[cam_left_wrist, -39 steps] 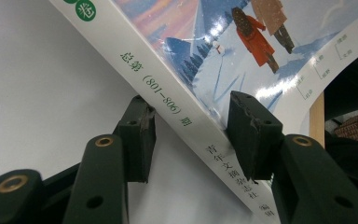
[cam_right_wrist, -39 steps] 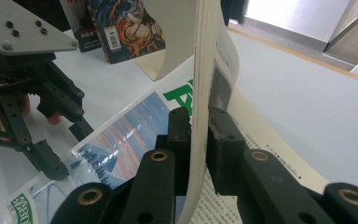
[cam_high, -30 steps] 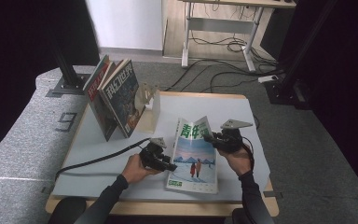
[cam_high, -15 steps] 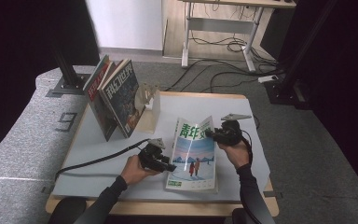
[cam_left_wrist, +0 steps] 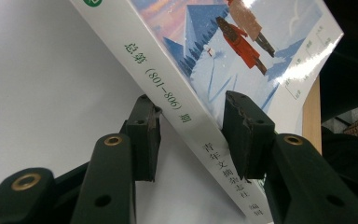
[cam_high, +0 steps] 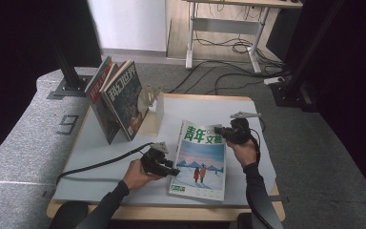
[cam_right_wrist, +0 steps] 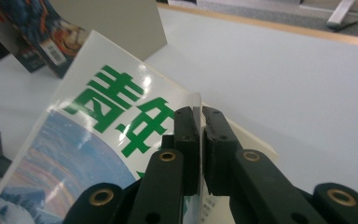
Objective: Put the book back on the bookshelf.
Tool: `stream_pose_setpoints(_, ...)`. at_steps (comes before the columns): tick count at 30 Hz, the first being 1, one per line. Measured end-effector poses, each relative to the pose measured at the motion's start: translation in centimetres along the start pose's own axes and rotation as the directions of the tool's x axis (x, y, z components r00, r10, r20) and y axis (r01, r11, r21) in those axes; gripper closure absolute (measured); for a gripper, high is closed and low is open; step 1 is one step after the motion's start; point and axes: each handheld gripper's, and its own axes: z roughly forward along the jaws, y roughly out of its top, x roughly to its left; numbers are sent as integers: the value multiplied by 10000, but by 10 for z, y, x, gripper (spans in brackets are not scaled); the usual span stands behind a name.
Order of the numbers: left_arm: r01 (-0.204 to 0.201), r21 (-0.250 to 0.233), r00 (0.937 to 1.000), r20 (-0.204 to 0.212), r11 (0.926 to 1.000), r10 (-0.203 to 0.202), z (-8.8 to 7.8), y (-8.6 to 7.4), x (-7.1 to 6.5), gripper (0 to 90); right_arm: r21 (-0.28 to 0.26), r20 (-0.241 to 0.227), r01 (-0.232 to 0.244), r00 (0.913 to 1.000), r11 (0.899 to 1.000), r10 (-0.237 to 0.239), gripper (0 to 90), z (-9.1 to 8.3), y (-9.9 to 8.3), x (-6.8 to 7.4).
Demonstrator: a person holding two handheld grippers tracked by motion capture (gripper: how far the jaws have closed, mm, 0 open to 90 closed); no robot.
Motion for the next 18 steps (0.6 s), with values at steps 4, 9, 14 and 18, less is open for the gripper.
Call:
stream_pose_setpoints(4,-114,-113,9999,-32,9999,113,-2,1,0,580,-422,-189,62,9998,9991,-70,844,-7,3,2)
stream_pose_setpoints(9,-317,-423,9979,-572,9986,292,-9,4,1,596,-938,-213,298,9993,9951,-320,845,-18,14,9)
stream_pose_setpoints(14,-531,-939,9907,-1298,9942,407,-18,6,1,622,-1453,-291,338,9988,9888,-384,845,-25,25,15)
stream_pose_setpoints(18,-751,-1355,9844,-1681,9879,518,-23,4,-1,633,-1854,-402,486,9976,9815,-570,844,-32,34,22)
